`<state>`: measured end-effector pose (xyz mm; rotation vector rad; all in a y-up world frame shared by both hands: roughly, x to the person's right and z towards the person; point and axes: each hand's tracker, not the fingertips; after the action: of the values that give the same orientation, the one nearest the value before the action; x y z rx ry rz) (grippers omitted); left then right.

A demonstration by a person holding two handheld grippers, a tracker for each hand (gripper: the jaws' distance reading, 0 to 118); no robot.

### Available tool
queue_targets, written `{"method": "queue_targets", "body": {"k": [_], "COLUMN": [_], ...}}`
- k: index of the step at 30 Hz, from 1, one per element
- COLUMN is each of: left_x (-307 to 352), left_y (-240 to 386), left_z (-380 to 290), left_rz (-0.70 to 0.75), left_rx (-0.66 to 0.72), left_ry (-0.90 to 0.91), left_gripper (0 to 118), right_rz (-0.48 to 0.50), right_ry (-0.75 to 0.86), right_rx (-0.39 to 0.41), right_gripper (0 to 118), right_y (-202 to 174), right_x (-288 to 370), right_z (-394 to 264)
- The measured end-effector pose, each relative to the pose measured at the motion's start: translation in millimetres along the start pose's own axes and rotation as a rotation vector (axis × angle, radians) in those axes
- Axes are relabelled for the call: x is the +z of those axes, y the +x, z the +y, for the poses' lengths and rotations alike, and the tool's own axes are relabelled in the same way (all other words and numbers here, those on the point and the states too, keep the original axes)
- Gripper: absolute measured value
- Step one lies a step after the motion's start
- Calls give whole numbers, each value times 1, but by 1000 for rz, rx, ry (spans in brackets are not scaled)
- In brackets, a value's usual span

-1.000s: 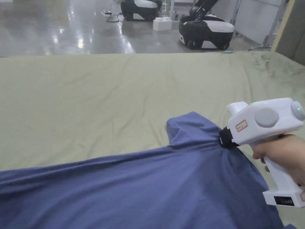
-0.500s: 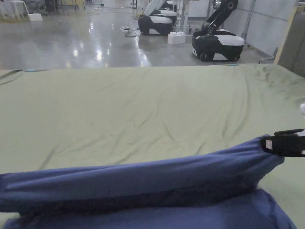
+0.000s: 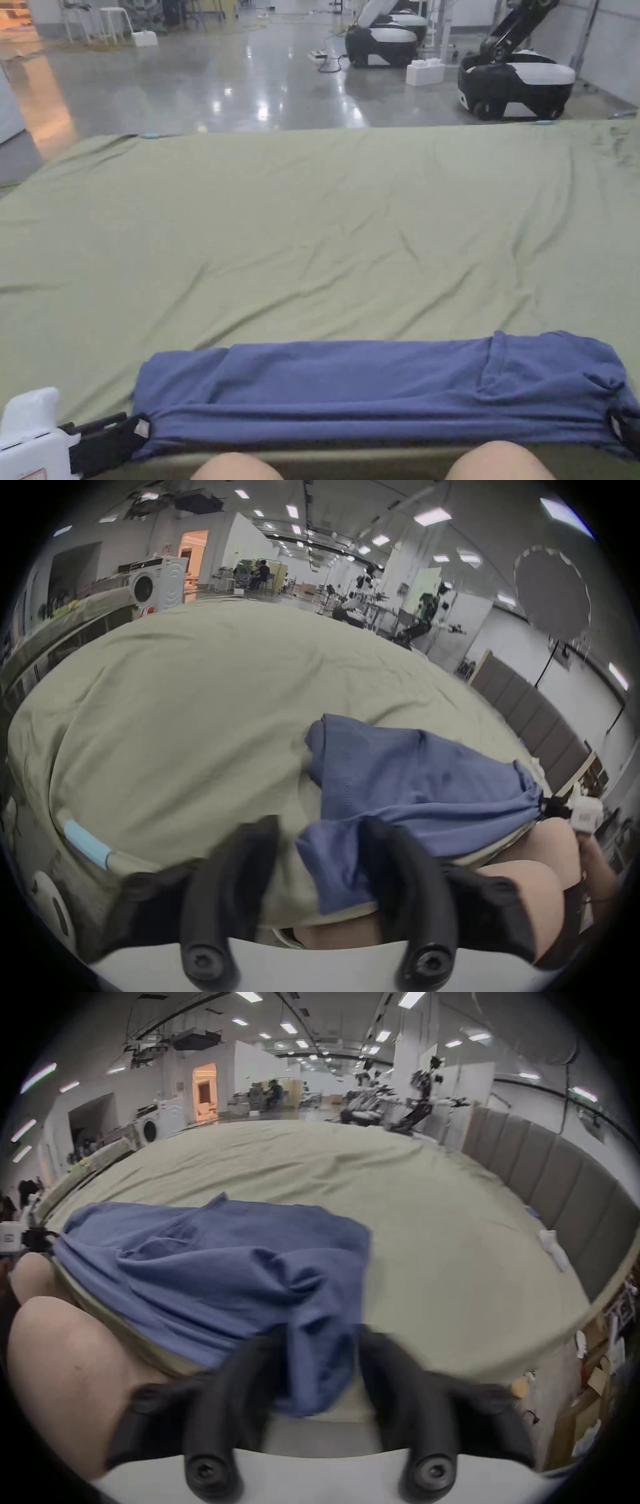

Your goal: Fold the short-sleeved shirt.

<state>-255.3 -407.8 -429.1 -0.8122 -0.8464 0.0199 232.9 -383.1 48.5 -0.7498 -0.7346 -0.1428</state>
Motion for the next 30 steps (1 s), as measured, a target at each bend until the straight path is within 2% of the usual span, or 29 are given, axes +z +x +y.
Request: {"method": "queue_targets", "body": {"k": [1,2,3,4,5,6,7,9,10,12,14,15,17,18,20,21,23,24,27,28,29,30], "left_x": [8,18,34,52,76,91,105,118,122,111,87,68,26,5,-32,-37,-47,-51,-99,-105,-102,-103], "left_y": [0,0,-1,-3,1,1,1,8,3,-12,-43,-59,-79,-90,-99,-92,-87,-77,-50,-38,-21,-11], "left_z": [1,7,12,14,14,14,14,9,7,14,21,30,39,40,42,38,43,47,46,47,56,59], "left_rz": [-9,-21,-38,-84,-144,-185,-199,-168,-178,-316,-351,-422,-589,-610,-612,-571,-711,-736,-743,-734,-724,-716], "left_rx": [17,32,51,69,64,65,80,111,139,186,226,277,424,472,495,537,589,602,491,452,417,394], "left_ry": [-53,-99,-100,-18,57,93,88,98,114,5,5,-58,-150,-173,-339,-322,-237,-241,-311,-323,-331,-331], "left_gripper": [113,109,98,62,16,16,2,0,0,0,0,5,104,118,118,118,118,118,118,78,4,5], "right_rz": [3,35,31,16,37,59,43,-18,5,37,62,100,133,142,155,156,176,185,191,183,169,179], "right_ry": [-25,-56,-38,7,53,97,155,229,245,300,324,317,321,325,327,329,328,324,312,316,330,328], "right_rx": [-35,-70,-94,-100,-90,-87,-87,-117,-123,-108,-102,-114,-131,-130,-128,-130,-138,-148,-168,-156,-123,-111], "right_gripper": [112,101,78,33,6,6,6,5,5,5,5,5,5,5,5,5,5,5,5,5,5,5], "right_y": [9,15,18,19,19,18,12,0,-5,-20,-32,-37,-47,-40,-44,-47,-57,-59,-59,-63,-67,-69], "right_x": [6,14,29,47,69,87,105,132,142,158,163,164,165,158,156,156,155,154,143,141,141,139], "right_z": [0,2,3,5,7,9,9,12,17,28,43,53,67,64,73,77,85,87,86,87,88,88]}}
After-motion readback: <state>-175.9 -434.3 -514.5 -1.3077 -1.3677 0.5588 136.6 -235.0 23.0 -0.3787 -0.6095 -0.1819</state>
